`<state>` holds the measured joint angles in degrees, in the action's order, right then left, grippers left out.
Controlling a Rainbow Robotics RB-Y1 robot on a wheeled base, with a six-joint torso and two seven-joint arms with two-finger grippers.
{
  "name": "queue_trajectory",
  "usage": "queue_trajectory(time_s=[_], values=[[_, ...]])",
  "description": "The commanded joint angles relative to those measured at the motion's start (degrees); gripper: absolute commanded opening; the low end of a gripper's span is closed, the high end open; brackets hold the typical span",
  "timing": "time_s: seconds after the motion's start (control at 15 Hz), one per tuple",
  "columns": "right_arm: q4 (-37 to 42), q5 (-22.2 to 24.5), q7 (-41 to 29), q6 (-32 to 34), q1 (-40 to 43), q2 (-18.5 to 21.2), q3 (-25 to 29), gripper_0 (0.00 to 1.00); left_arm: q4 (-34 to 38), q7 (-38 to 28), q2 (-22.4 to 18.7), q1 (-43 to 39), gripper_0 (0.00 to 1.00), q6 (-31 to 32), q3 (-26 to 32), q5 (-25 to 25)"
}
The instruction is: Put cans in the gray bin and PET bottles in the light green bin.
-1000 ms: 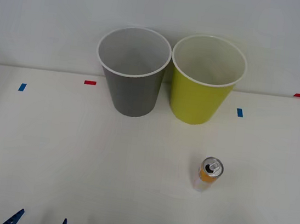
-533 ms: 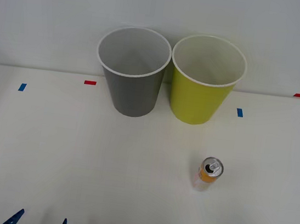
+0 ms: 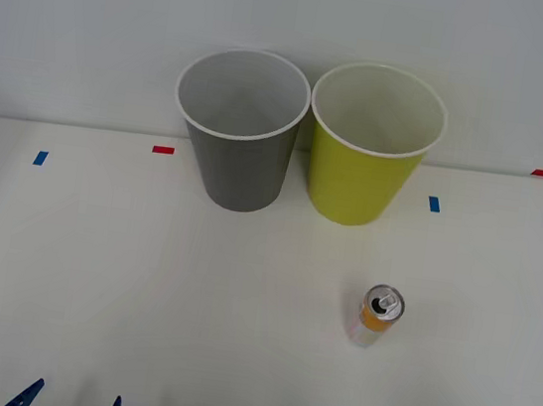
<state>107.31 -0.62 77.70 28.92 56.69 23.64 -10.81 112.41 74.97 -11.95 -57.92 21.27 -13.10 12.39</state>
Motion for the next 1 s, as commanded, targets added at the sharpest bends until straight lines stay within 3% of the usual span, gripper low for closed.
queue_trajectory(time_s=[0.07,1.0], values=[[0.0,0.0,0.0,0.0,0.0,0.0,0.0,1.0,0.0,0.0,0.0,0.0,1.0,0.0,0.0,0.0],[0.0,0.0,0.0,0.0,0.0,0.0,0.0,1.0,0.0,0.0,0.0,0.0,1.0,0.0,0.0,0.0]])
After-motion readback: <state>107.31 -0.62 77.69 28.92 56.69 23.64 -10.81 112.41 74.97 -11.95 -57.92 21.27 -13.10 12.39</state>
